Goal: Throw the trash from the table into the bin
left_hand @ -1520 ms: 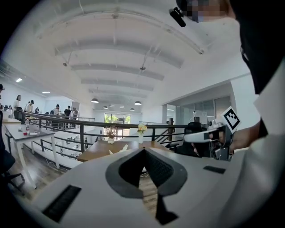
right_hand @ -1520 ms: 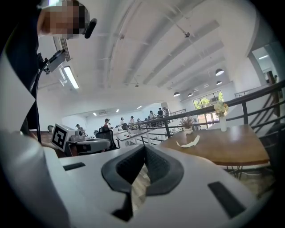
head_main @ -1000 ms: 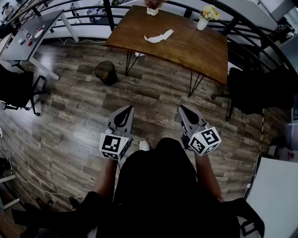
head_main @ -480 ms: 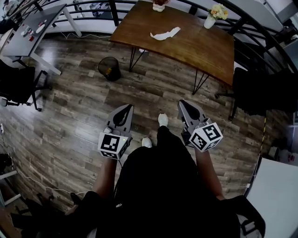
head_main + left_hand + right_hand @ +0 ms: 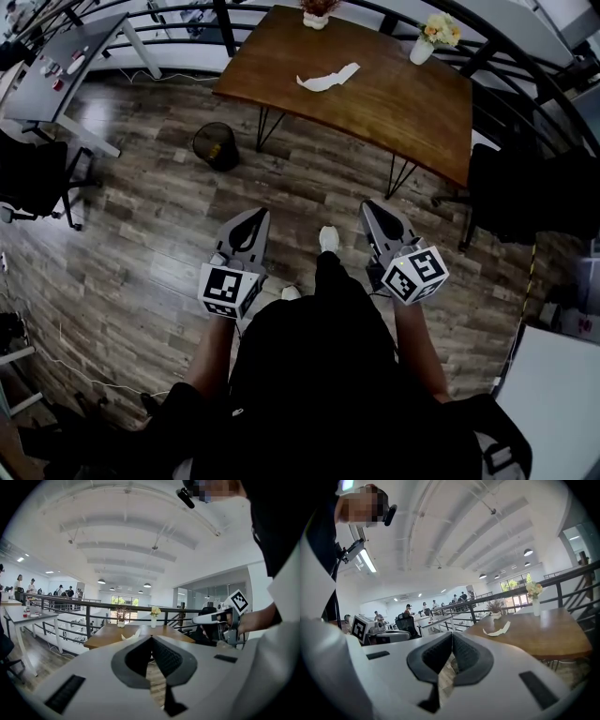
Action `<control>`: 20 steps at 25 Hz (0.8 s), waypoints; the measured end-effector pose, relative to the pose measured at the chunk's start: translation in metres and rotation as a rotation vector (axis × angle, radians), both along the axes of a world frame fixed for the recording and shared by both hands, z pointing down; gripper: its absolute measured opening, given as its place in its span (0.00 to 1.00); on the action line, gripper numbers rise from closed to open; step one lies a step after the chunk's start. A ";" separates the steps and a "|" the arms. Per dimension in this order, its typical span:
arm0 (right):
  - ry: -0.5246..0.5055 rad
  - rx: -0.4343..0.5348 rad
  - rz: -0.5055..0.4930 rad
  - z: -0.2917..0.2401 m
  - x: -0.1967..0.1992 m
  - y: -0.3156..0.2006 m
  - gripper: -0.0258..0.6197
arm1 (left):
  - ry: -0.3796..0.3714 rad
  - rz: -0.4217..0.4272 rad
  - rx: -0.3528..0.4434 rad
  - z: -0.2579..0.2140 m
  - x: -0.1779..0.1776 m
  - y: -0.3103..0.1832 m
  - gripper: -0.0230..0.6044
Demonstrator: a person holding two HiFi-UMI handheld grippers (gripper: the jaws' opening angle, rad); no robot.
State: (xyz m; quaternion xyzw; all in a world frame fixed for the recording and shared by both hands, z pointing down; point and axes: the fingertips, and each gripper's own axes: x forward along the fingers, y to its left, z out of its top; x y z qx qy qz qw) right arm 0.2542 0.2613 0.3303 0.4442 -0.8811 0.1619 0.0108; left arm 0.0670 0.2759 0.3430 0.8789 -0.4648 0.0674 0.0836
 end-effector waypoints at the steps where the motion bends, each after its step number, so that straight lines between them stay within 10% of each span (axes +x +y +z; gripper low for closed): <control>1: -0.003 -0.002 0.000 0.002 0.004 -0.008 0.06 | -0.002 -0.002 -0.002 0.001 0.004 -0.008 0.05; 20: -0.003 -0.016 -0.102 0.007 0.110 -0.199 0.06 | -0.050 -0.062 -0.020 -0.011 0.110 -0.194 0.05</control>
